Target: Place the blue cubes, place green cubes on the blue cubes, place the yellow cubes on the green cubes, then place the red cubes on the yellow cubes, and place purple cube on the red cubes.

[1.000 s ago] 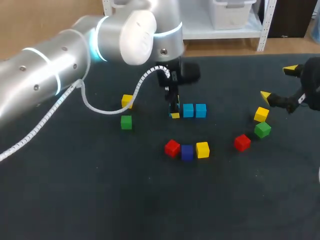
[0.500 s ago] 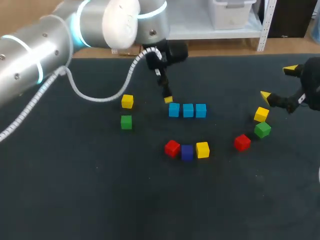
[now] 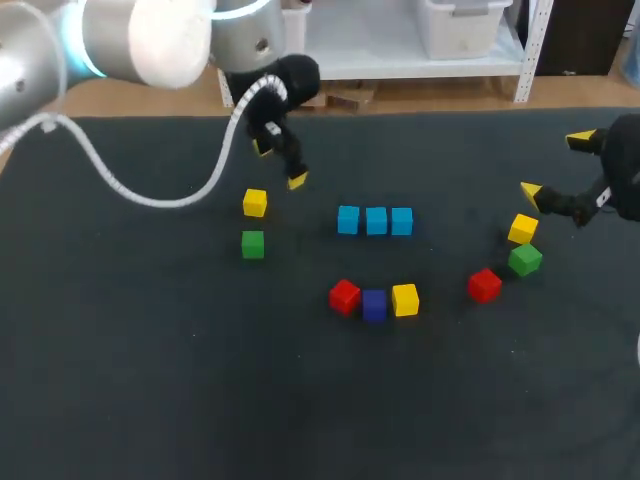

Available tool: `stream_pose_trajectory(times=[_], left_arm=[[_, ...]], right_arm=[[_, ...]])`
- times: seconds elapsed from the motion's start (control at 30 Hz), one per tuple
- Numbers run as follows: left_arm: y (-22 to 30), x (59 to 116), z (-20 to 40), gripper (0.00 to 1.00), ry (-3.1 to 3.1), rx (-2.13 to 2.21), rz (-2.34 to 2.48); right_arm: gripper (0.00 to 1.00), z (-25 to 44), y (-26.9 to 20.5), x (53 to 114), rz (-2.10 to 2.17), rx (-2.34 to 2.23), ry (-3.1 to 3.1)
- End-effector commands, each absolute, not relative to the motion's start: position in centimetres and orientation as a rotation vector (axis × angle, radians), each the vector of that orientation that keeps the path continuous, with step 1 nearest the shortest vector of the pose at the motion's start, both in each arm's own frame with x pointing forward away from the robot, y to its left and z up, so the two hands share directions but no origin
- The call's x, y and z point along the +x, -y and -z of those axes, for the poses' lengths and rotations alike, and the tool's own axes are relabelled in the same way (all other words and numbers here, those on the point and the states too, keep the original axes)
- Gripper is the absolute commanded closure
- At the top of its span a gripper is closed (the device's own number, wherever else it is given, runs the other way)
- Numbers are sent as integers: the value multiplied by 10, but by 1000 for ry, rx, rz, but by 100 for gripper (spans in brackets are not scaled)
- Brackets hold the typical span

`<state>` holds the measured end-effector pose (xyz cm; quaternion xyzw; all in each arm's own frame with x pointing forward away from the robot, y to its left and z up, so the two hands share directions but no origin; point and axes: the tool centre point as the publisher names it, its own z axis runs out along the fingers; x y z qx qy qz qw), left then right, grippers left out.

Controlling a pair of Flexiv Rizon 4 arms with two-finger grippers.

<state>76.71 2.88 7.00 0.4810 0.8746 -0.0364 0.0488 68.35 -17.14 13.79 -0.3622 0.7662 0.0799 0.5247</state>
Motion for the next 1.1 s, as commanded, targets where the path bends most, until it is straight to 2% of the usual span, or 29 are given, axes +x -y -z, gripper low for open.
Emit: stream_pose_trajectory(times=[0.03,0.2,0.43,0.7,1.1], left_arm=[[-47,729,-61,0,-2459,1488,-52],[-32,721,-56,0,-2234,1765,-107],[-24,742,-56,0,-1995,2091,-101],[3,764,-56,0,-1964,2172,-52],[41,745,-43,0,-2075,2210,109]], right_arm=[[0,-138,171,683,-187,-866,-1835],[0,-138,171,683,-187,-866,-1835],[0,-138,171,683,-187,-866,-1835],[0,-138,171,683,-187,-866,-1835],[0,-138,171,683,-187,-866,-1835]])
